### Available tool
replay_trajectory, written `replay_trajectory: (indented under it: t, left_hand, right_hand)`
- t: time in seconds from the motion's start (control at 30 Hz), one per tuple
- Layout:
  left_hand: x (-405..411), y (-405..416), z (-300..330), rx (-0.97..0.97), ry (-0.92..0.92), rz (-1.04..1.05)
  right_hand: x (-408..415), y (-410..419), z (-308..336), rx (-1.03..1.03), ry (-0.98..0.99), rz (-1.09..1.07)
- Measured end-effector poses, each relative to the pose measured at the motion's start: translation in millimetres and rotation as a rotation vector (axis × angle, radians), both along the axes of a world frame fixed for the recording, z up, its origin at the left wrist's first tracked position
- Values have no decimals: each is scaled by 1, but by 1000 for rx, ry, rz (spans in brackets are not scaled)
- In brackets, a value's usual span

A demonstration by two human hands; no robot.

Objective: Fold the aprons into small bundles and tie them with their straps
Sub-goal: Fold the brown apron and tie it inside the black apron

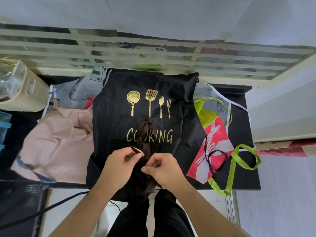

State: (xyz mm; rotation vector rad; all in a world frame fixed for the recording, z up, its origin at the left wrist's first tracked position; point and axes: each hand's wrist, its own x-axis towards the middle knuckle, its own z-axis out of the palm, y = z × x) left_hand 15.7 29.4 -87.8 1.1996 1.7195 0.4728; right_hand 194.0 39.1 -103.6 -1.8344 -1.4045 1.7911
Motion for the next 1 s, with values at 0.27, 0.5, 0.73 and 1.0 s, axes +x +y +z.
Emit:
replay_trajectory:
  t: [0.27,0.5,0.73,1.0]
  left_hand:
    - [0,-2,-2,-5,-1,-34]
    - [-1,0,2,-16,-48,-30]
    - [-1,4,4,5,-47,-24]
    - [-1,4,-2,-3,10,-20]
  right_hand:
    - [-19,-4,-17,417,-305,135]
    - [-23,-4,-24,542,-201,157]
    - [-18,2,-21,273,-123,-60]
    - [-3,4,-21,62,81,-22]
